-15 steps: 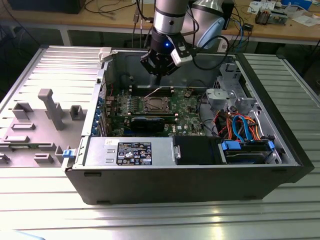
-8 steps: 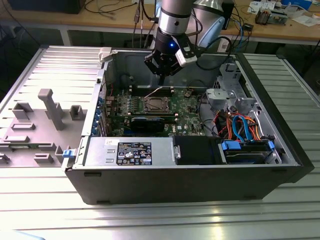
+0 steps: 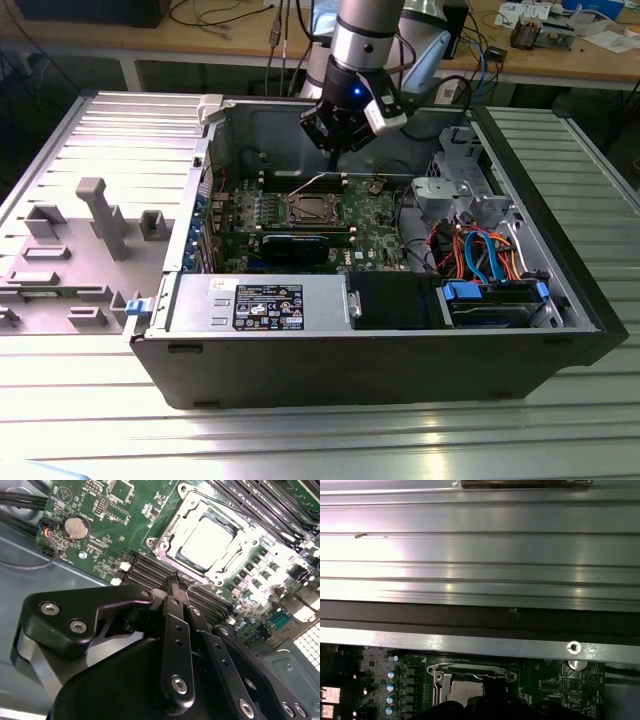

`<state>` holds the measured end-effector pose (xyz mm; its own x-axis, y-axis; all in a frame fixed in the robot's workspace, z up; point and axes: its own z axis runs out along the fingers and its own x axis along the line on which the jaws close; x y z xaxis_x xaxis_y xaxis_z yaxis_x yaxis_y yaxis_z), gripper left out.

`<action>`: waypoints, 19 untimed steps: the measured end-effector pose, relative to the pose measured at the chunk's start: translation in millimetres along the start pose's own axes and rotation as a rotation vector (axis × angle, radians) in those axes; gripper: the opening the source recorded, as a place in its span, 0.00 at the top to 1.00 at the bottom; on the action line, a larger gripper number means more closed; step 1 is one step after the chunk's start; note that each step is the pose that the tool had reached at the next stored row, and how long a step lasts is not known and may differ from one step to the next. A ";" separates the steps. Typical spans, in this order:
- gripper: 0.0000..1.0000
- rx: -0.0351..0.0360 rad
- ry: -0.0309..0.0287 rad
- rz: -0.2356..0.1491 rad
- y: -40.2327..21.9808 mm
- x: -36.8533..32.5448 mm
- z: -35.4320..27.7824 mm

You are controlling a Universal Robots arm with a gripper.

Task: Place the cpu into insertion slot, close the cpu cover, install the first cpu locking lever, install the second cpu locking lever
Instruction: 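Install the first cpu locking lever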

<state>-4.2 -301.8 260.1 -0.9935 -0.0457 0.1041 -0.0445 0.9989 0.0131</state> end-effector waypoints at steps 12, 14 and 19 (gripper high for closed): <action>0.89 -0.0166 0.0170 -0.002 -2.5 -21.5 -1.6; 0.89 -0.0195 0.0193 -0.002 -2.9 -24.8 -1.9; 0.89 -0.0257 0.0251 -0.002 -3.6 -33.1 -2.6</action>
<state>29.1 -303.9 259.1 -0.9905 -0.0486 0.1290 -0.0439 0.9983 0.0389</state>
